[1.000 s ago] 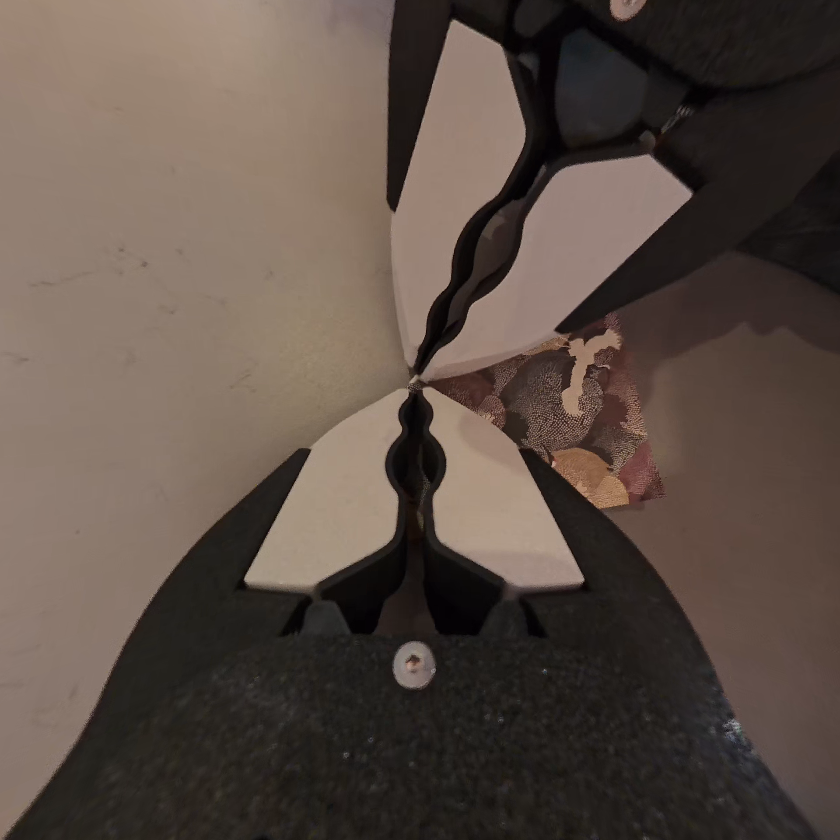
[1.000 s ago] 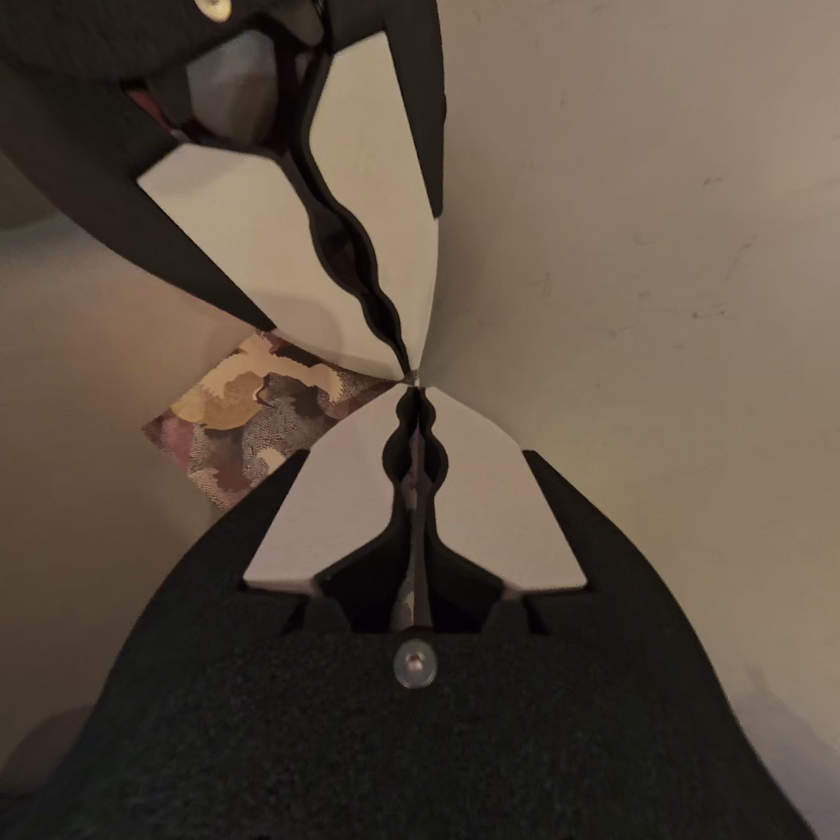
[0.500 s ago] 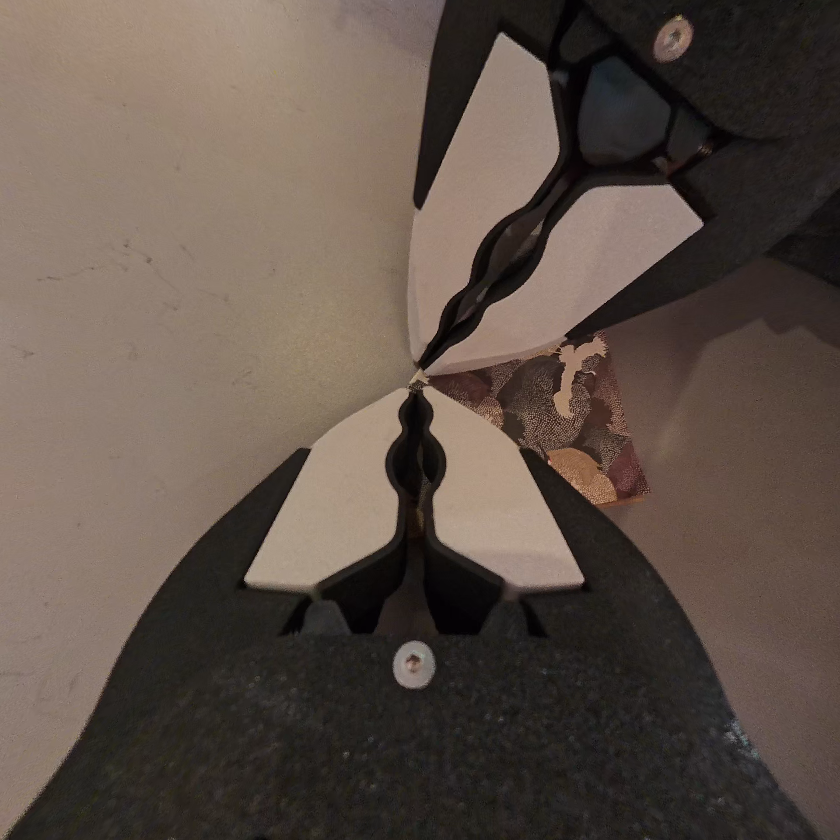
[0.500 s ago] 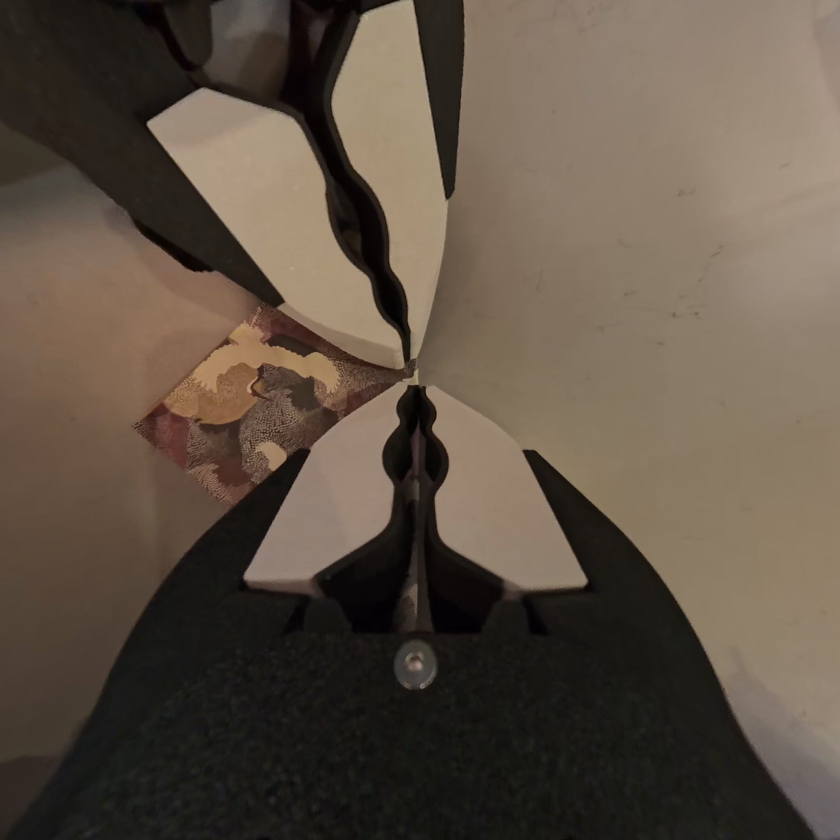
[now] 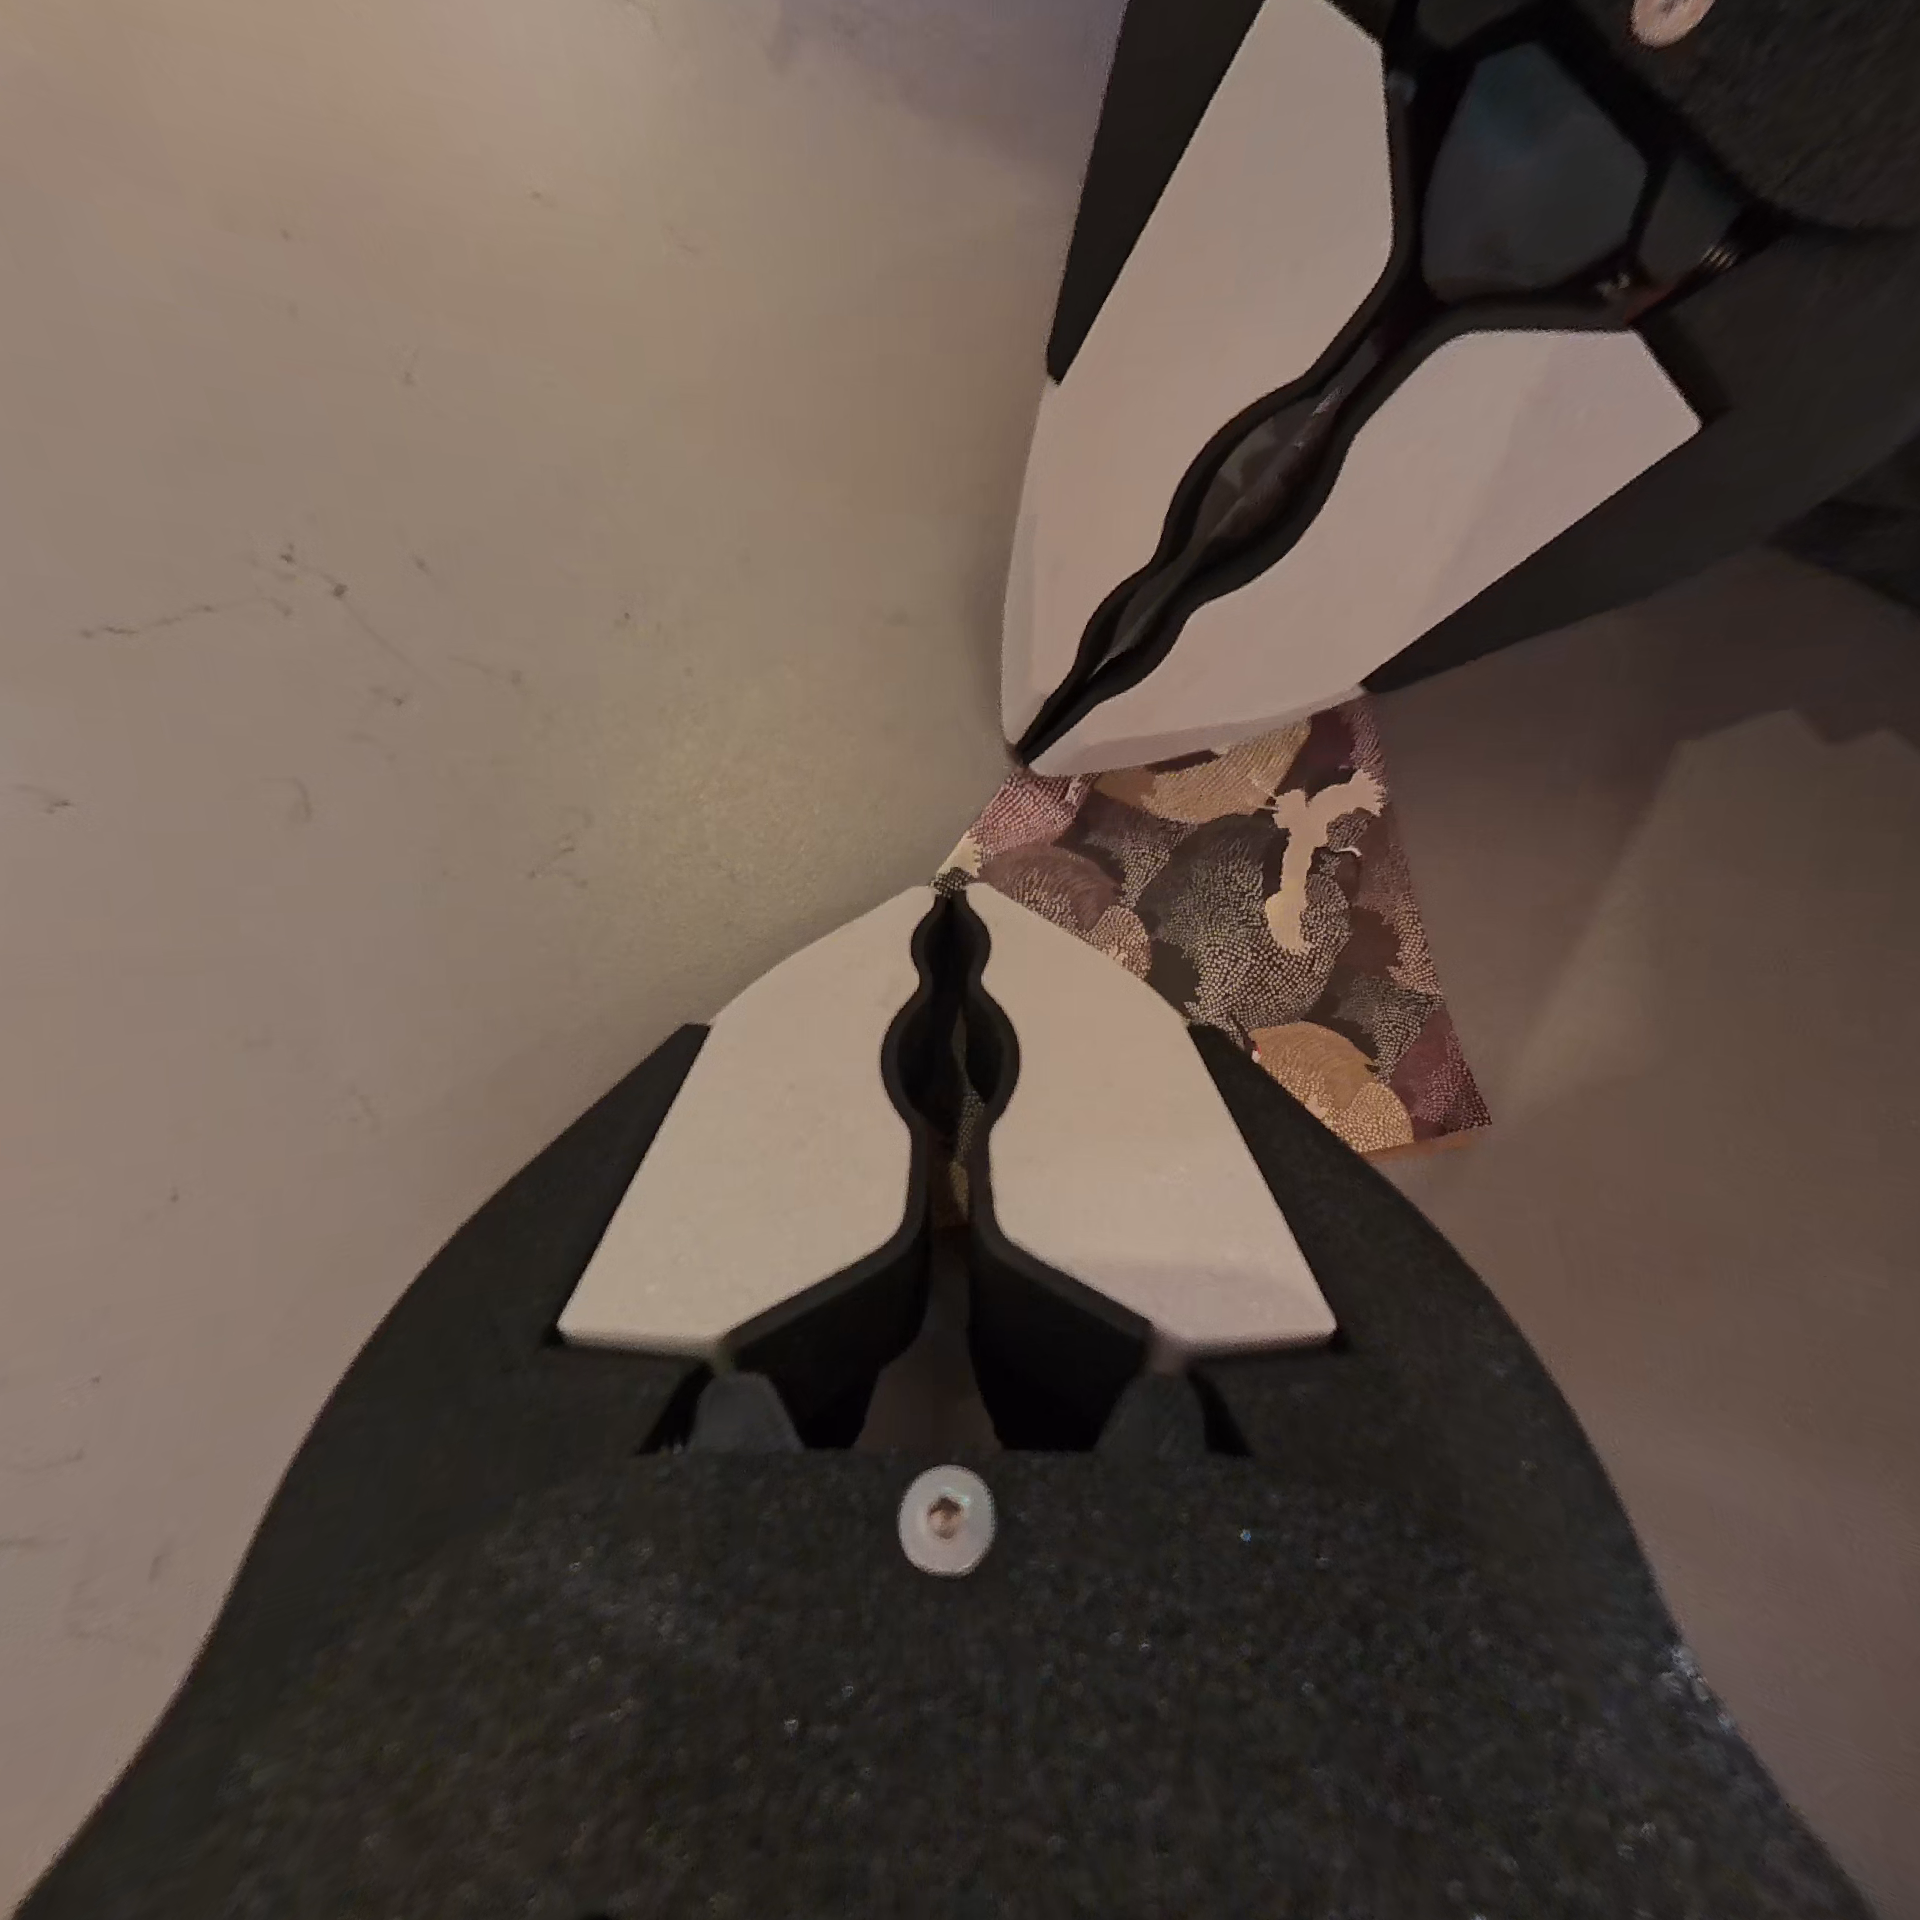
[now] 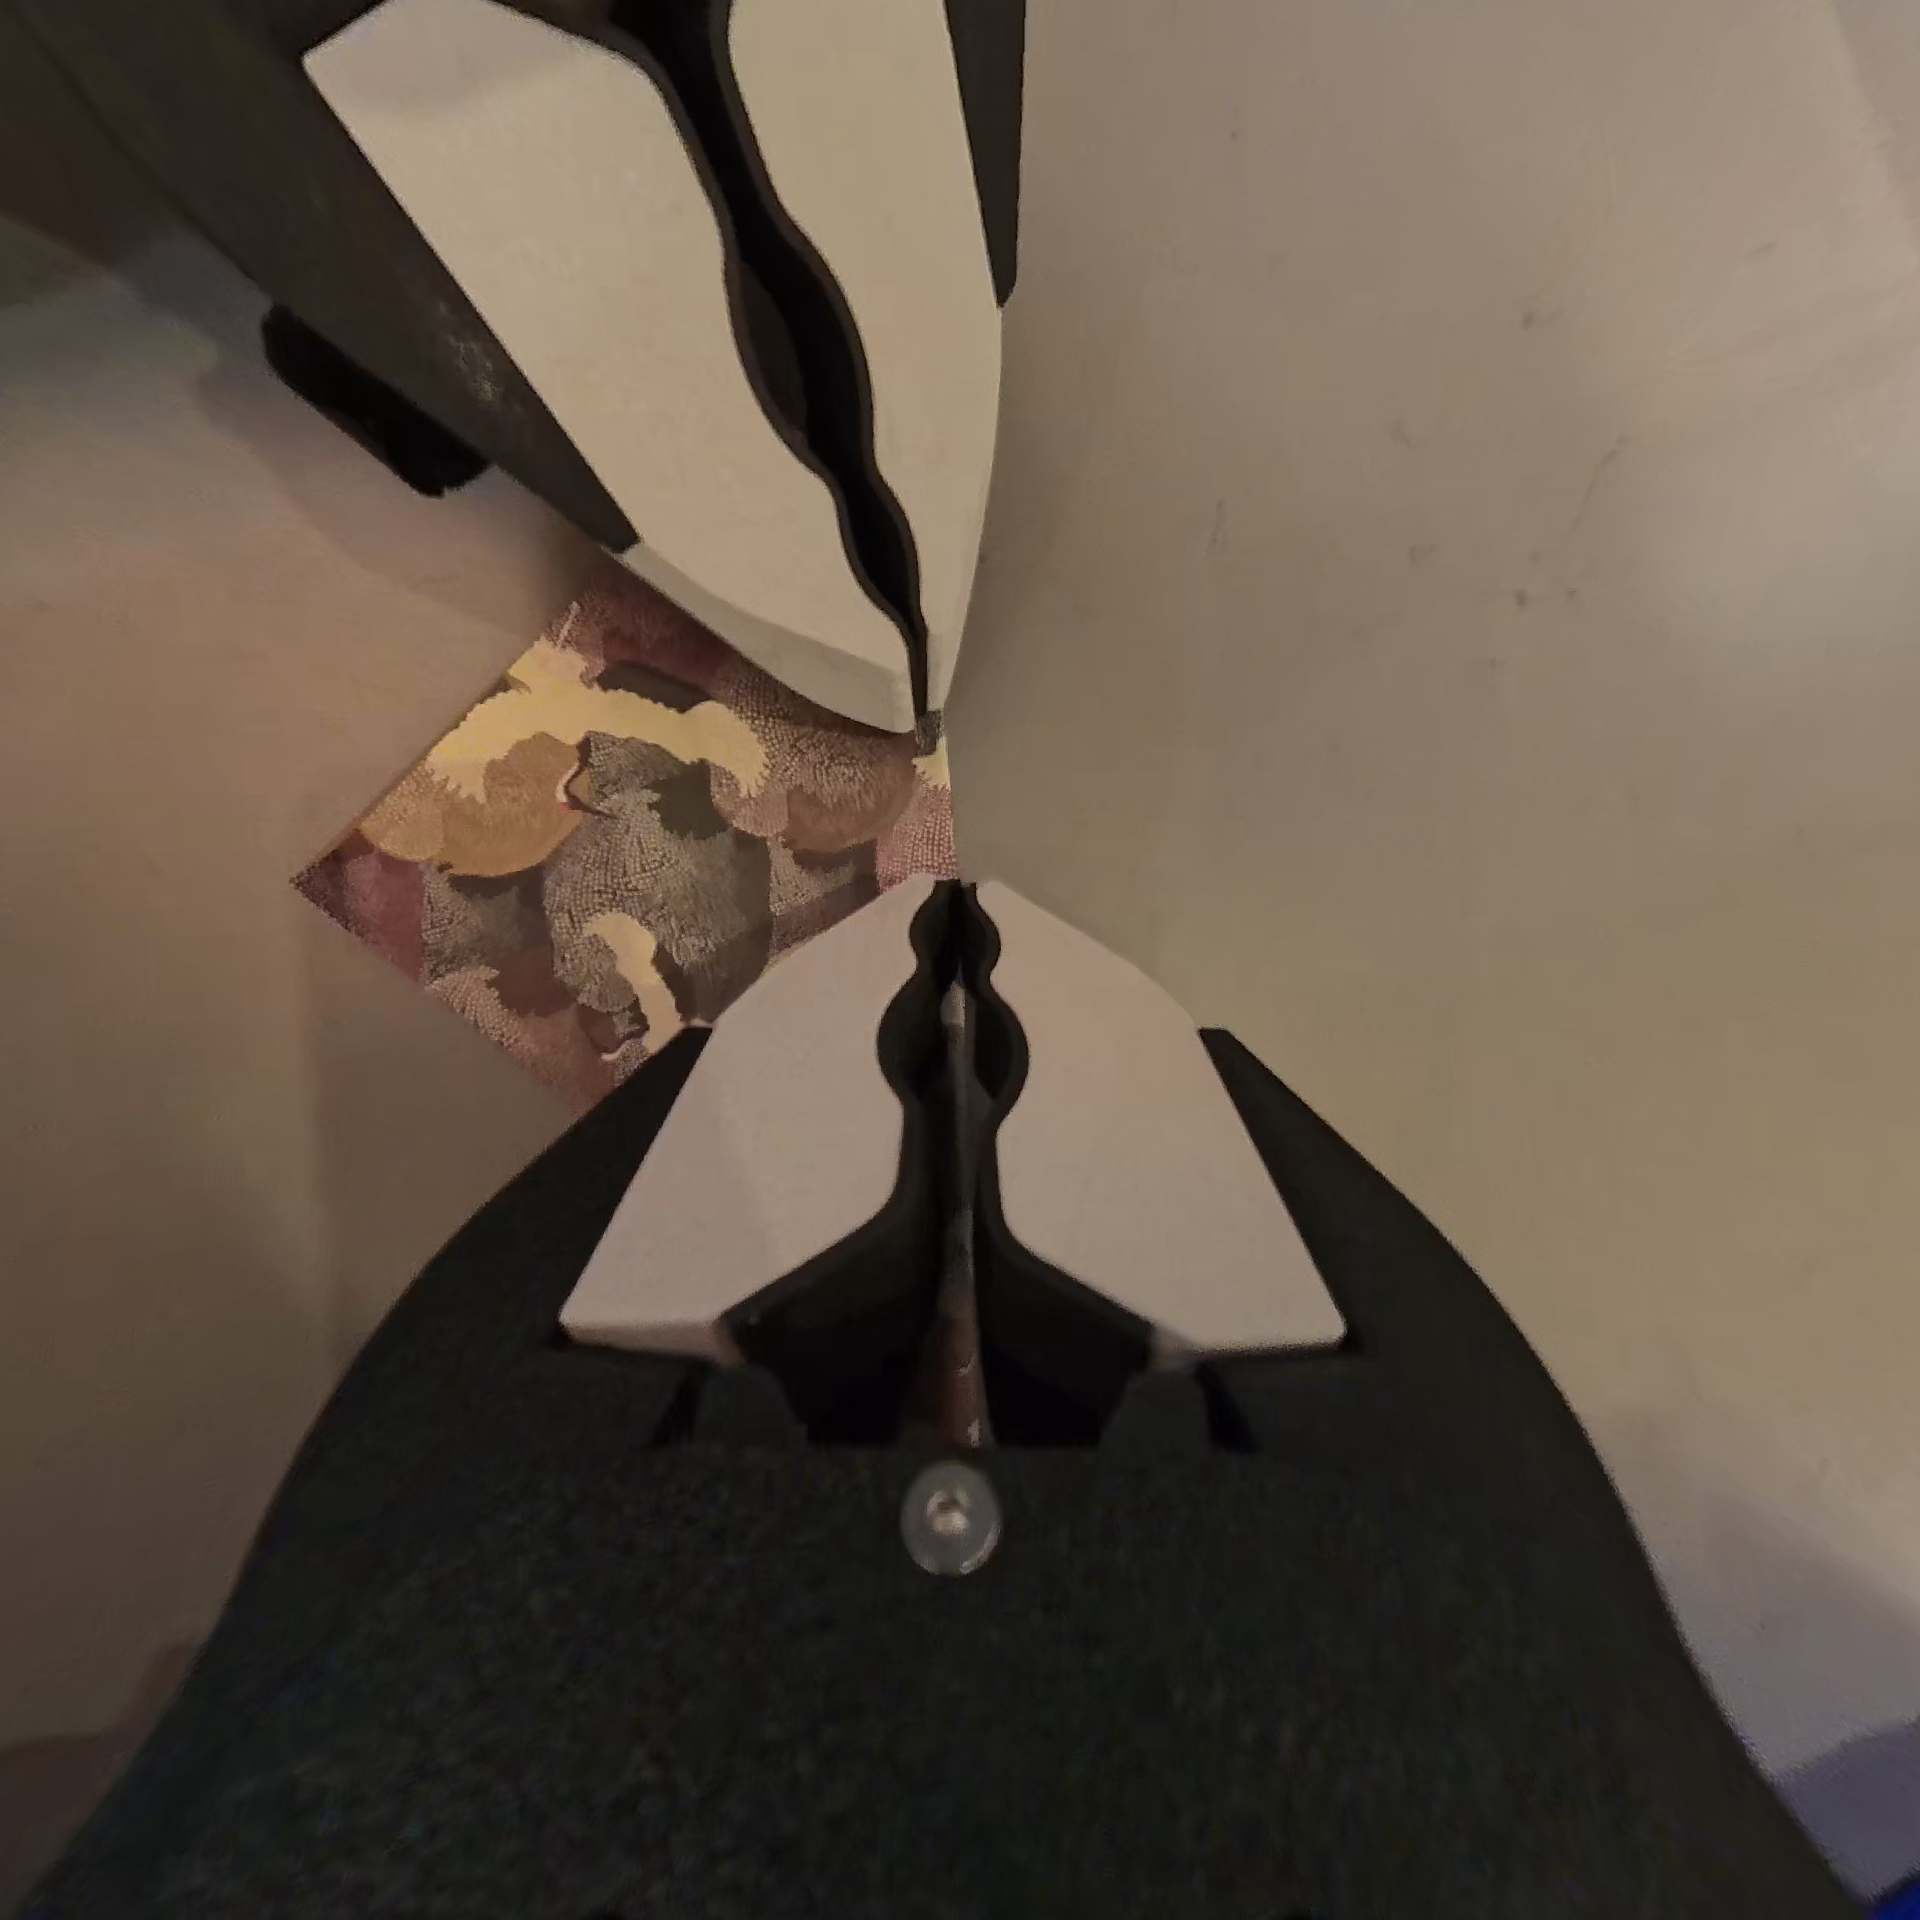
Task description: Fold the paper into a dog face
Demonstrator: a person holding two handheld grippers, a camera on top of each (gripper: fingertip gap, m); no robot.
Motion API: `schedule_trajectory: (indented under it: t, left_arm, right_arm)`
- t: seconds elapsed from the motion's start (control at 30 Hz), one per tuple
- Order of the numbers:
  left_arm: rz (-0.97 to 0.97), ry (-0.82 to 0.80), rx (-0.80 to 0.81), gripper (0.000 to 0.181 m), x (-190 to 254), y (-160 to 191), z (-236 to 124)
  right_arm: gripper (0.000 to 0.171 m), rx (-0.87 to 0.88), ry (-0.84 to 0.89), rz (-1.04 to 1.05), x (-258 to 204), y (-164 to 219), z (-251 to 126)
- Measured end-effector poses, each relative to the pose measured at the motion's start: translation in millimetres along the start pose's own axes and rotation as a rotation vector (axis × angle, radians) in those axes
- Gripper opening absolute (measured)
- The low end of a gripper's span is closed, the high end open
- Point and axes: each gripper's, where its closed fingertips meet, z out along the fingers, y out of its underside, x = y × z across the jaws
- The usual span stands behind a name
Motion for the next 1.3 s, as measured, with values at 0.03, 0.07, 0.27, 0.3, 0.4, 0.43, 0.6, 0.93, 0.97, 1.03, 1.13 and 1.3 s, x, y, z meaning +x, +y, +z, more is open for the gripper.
schedule_trajectory:
  t: [0.03, 0.07, 0.27, 0.3, 0.4, 0.43, 0.6, 0.93, 0.97, 1.03, 1.13, 1.3]
  left_arm:
    - [0.0, -0.001, 0.0, 0.0, 0, 0, 0]
    - [0.0, -0.002, 0.0, 0.0, 0, 0, 0]
    - [-0.005, -0.005, -0.001, 0.0, 0, 0, 0]
    - [-0.005, -0.005, 0.0, 0.0, 0, 0, 0]
    - [-0.006, -0.004, 0.0, 0.0, 0, 0, 0]
    - [-0.006, -0.004, 0.0, 0.0, 0, 0, 0]
    - [-0.007, -0.002, -0.001, 0.0, 0, 0, 0]
    - [-0.012, 0.003, -0.001, 0.0, 0, 2, -2]
    - [-0.011, 0.002, -0.002, 0.0, -1, 2, -1]
    - [-0.007, -0.003, -0.005, 0.0, 0, 2, -1]
    - [-0.005, -0.006, -0.006, 0.0, 0, 2, -1]
    - [-0.004, -0.008, -0.009, 0.0, 0, 2, -1]
  right_arm:
    - [0.0, 0.001, 0.003, 0.003, 0, 1, -1]
    - [0.0, 0.003, 0.006, 0.006, 0, 2, -1]
    - [0.0, 0.005, 0.024, 0.02, 0, 9, -6]
    - [0.0, 0.004, 0.028, 0.022, 1, 10, -7]
    - [0.0, 0.002, 0.039, 0.025, 1, 13, -9]
    - [0.0, 0.002, 0.042, 0.024, 1, 14, -10]
    - [0.0, -0.004, 0.061, 0.017, 1, 17, -12]
    - [0.0, -0.007, 0.08, 0.047, 1, 28, -20]
    - [0.0, -0.008, 0.082, 0.051, 2, 30, -21]
    - [0.0, -0.008, 0.089, 0.057, 2, 33, -24]
    - [0.0, -0.012, 0.097, 0.067, 2, 38, -27]
    - [0.0, -0.015, 0.108, 0.072, 1, 42, -30]
